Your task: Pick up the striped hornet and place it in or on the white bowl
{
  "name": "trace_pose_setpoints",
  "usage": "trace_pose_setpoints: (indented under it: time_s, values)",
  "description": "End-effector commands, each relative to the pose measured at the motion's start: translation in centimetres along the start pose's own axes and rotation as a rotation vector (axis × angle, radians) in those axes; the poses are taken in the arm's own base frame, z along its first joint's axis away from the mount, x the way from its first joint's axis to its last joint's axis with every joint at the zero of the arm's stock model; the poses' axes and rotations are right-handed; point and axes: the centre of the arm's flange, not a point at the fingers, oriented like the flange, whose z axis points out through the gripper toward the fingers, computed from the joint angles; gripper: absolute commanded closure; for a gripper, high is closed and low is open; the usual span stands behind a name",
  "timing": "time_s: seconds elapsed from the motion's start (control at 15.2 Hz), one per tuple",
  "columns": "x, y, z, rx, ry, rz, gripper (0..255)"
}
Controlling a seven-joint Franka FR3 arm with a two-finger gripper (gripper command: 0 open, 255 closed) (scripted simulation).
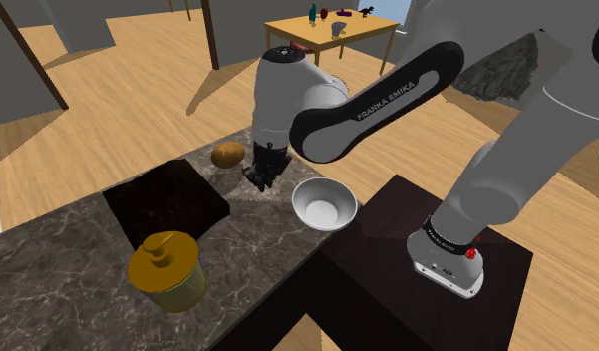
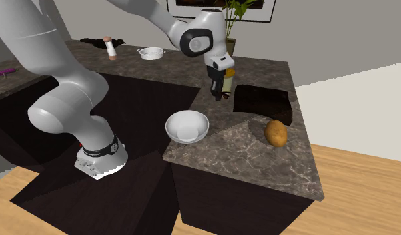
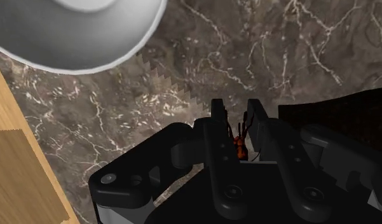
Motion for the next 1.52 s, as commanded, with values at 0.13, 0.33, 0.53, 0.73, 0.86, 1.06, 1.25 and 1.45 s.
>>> trace_pose_setpoints:
  time_s: [0.13,0.33,0.53,0.73,0.86,1.06,1.25,1.45]
  values:
    - [-1.6,2.0,-1.3,0.0,-0.001,0.0,255]
    - [-4.1,5.1,-1.7,0.0,-0.001,0.0,255]
    - [-6.6,8.2,-2.1,0.0,-0.001,0.0,255]
    - [-9.1,11.2,-2.5,0.0,-0.001,0.0,255]
    - [-9.9,12.2,-2.1,0.0,-0.001,0.0,255]
    - [-10.1,12.3,-0.5,0.0,-0.001,0.0,255]
    - [-10.3,12.4,1.1,0.0,-0.001,0.0,255]
    - [-10.5,12.5,2.6,0.0,-0.001,0.0,255]
